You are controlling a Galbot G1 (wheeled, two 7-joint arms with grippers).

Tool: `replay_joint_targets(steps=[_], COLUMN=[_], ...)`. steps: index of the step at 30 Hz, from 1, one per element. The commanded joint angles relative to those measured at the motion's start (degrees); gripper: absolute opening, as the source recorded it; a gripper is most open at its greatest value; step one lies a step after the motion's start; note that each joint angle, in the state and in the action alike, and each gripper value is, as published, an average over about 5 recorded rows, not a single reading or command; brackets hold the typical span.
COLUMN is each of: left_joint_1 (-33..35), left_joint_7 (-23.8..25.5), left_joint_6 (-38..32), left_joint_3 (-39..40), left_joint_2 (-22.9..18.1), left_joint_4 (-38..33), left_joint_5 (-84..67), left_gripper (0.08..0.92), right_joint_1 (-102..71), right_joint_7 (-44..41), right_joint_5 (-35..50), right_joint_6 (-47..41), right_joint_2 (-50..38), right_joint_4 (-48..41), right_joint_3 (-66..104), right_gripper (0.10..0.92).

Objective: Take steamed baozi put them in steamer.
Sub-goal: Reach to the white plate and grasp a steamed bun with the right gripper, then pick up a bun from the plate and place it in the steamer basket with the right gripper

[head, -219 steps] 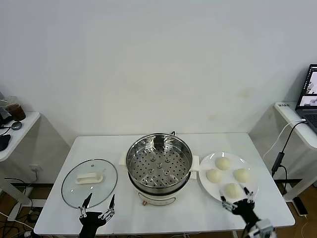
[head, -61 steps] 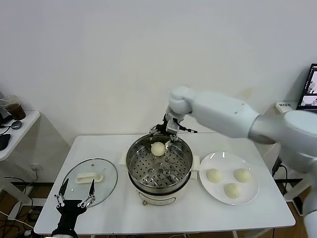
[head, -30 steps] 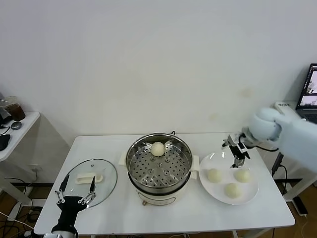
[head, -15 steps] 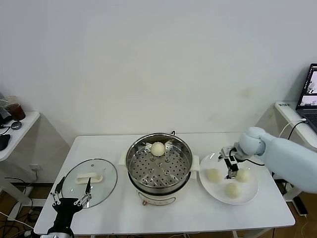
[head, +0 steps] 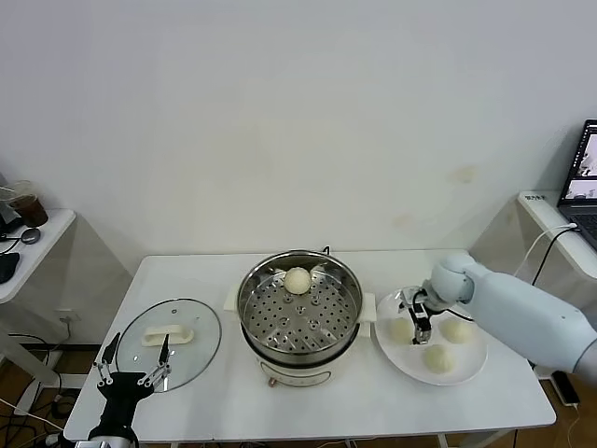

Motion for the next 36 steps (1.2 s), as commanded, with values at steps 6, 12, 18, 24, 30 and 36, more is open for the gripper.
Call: replay_joint_targets(steps=[6, 12, 18, 24, 30, 36], left_joint_1=[0.09, 0.07, -0.49, -2.18, -3.10, -3.89], left_joint_7=[-0.05, -0.04, 0.04, 0.10, 0.00, -0.30], left_joint_6=[-0.07, -0.07, 0.08, 0.36, 0.23, -0.42], left_joint_3=[-0.15, -0.19, 0.25, 1.33, 1.94, 1.59], left_joint_2=[-0.03, 0.11, 0.57, 1.37, 1.86, 1.64], left_joint_4=[-0.04, -0.26, -0.50, 0.04, 0.67, 1.30], left_joint_5=[-0.05, -0.17, -0.41, -0.77, -0.22, 1.65], left_gripper=[0.823, 0.823, 0.823, 0.823, 0.823, 0.823], right_joint_1=[-0.17, 5.97, 22.14, 47.89, 58.48, 51.56], right_joint_7=[-0.68, -2.14, -3.64, -2.76, 4.86, 13.92], right_joint_5=[-0.37, 4.18, 14.27, 26.93, 42.28, 49.86], right_joint_6=[-0.26, -0.99, -2.37, -6.71, -16.38, -25.74], right_joint_2=[1.19, -2.98, -9.14, -6.64, 2.13, 13.18], right_joint_4=[-1.12, 2.97, 8.69, 14.35, 22.57, 24.88], right_joint_3=[0.62, -2.05, -9.89, -26.83, -35.84, -34.94], right_gripper=[0.593, 0.544, 0.544, 0.554, 0.565, 0.568])
